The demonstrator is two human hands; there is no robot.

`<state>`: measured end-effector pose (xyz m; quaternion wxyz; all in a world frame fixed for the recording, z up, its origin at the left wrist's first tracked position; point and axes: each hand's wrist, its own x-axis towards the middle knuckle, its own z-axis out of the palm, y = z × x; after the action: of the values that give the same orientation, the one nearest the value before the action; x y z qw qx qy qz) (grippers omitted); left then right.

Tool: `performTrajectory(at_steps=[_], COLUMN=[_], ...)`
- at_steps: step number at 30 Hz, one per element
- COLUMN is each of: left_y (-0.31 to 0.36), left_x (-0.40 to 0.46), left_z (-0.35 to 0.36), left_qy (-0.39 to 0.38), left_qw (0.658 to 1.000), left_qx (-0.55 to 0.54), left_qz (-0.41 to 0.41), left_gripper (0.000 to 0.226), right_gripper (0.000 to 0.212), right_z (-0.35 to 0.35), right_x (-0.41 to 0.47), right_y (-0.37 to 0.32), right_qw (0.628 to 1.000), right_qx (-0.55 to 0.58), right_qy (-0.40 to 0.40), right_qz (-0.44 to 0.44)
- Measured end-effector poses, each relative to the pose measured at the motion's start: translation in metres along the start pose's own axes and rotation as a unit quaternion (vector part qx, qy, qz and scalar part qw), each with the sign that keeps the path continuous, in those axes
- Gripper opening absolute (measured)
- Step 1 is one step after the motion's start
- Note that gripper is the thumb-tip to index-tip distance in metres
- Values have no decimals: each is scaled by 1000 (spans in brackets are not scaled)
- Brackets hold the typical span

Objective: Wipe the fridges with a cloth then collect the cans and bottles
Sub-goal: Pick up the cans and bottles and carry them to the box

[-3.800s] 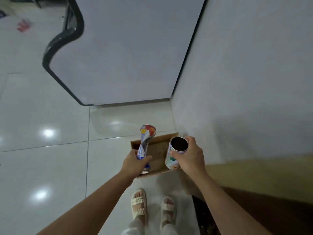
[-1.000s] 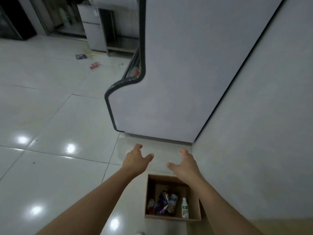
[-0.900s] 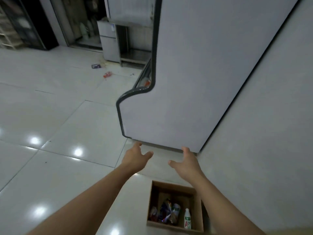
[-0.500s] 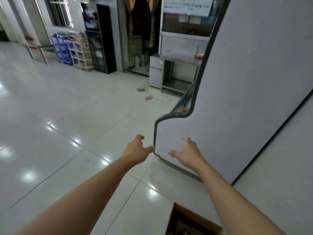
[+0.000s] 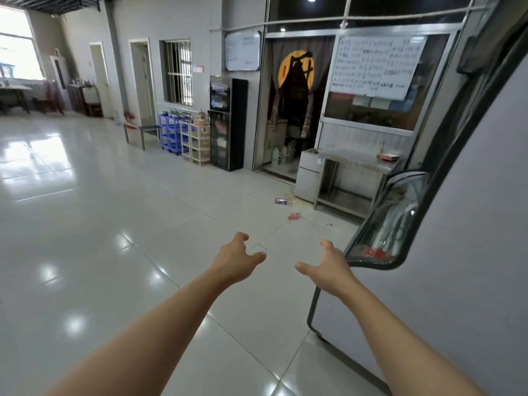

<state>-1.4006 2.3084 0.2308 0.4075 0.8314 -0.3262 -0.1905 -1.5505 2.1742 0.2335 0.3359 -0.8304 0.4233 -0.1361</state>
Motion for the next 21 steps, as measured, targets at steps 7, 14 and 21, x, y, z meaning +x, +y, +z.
performTrajectory(at_steps=[7, 14, 21], left_y=[-37, -65, -71], left_x=[72, 162, 302], left_z=[-85, -124, -136], left_qy=[6, 6, 3], left_qw=[1000, 1000, 1000], left_qx=[6, 0, 10], left_qz=[15, 20, 18], left_gripper=[67, 67, 65], right_gripper=[94, 93, 90], right_z=[56, 92, 114], right_x=[53, 139, 280], right_y=[-82, -131, -152], right_qw=[999, 999, 998], right_qx=[29, 30, 51], right_qy=[9, 14, 13], right_qz=[-8, -16, -17])
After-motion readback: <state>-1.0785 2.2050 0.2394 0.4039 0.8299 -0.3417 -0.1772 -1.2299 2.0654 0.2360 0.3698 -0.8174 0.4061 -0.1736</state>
